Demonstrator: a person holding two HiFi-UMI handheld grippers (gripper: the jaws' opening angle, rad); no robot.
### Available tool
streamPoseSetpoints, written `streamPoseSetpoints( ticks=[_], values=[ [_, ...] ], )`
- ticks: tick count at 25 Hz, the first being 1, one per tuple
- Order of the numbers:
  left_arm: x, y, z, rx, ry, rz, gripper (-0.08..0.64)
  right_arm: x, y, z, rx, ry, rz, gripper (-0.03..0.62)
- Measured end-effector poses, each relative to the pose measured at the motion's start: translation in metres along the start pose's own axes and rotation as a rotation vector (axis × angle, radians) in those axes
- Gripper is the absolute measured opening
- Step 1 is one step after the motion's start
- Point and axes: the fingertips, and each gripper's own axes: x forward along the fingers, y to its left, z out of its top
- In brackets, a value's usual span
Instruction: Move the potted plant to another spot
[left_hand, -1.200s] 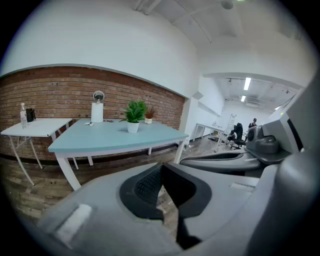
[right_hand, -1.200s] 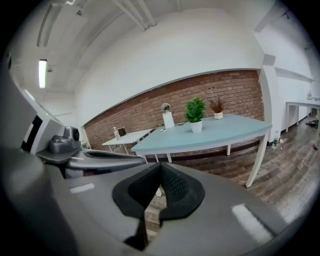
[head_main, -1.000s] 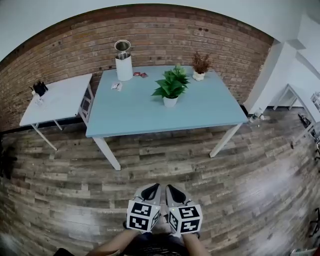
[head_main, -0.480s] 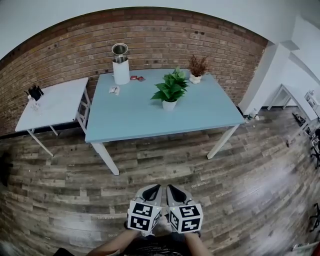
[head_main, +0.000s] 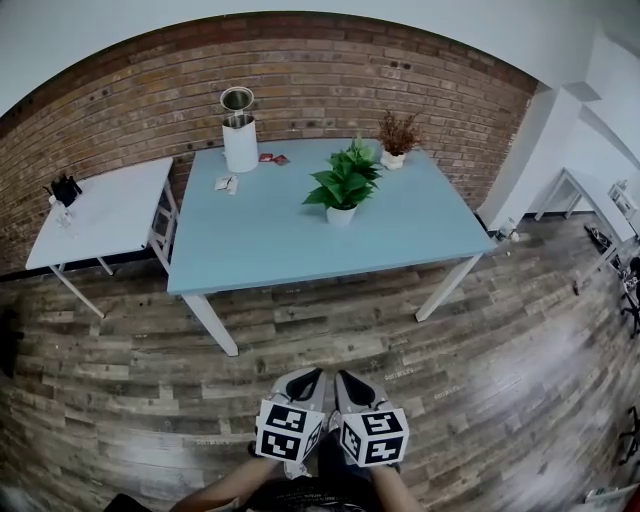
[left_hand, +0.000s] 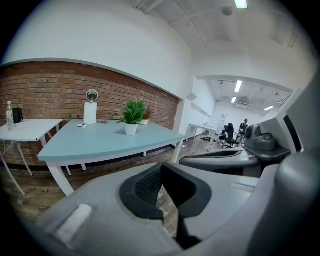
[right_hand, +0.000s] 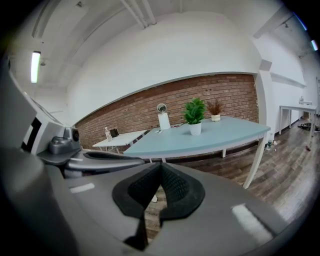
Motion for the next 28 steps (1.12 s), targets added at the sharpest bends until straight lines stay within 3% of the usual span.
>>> streamPoseSetpoints(
  ticks=[8,20,28],
  values=[
    [0.04,0.019,0.014,0.004,0.016,0.019,0.002,0.038,-0.027,0.016,-0.009,0.002,0.011,0.006],
    [0.139,0.049,0.065,-0.022,0.031,0.071,0.002,0.11,-0.099,0.067,-0.033,0.007,0.062,0.006],
    [0.19,0.067,0.095,-0.018,0.043,0.159,0.002,0.151,-0.137,0.095,-0.058,0.007,0.144,0.048]
  ],
)
